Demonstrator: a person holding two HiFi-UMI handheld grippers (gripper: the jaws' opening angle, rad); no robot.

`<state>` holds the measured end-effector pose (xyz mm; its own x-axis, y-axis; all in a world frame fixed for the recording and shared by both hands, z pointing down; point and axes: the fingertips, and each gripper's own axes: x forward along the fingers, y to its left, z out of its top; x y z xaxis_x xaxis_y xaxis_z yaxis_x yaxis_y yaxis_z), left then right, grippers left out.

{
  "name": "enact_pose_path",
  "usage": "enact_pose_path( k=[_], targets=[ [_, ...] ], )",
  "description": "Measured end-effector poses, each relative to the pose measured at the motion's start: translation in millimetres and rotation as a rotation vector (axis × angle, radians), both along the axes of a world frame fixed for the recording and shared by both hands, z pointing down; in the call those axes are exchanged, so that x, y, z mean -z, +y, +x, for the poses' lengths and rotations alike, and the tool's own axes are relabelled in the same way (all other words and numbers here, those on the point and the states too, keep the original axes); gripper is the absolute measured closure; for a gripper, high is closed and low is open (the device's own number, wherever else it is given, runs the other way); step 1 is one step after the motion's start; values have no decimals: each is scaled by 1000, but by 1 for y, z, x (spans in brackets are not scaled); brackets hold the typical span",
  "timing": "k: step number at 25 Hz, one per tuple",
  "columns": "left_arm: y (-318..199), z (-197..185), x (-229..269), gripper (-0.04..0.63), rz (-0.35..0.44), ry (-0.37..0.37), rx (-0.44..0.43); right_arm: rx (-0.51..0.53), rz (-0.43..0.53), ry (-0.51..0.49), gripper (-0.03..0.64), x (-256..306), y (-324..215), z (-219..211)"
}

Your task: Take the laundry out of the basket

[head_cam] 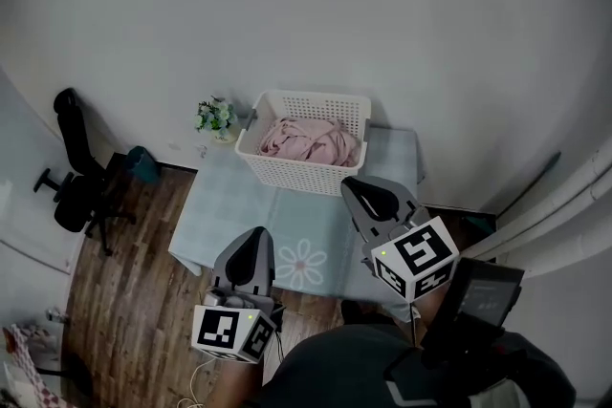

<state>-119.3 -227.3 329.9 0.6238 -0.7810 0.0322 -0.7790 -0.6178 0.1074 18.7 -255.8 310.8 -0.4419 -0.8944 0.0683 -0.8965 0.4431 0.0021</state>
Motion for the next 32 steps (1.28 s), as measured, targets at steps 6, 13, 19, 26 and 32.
enact_pose_path(
  k=[6,13,19,26,32],
  targets=[
    [-44,23,5,588,14,-32,-2,26,-3,22,598,0,-38,19],
    [-87,41,-2,588,-34,-54,22,64,-16,48,598,-5,-80,30],
    [-116,42,-7,588,-41,-71,-12,74,-39,27,597,-12,-105,22],
    [-166,22,-19,588,-58,-70,-66,76,-31,77,597,-9,-152,-3],
    [-209,4,-24,588,-53,-105,-89,117,-130,158,569,-30,-205,-28]
  ],
)
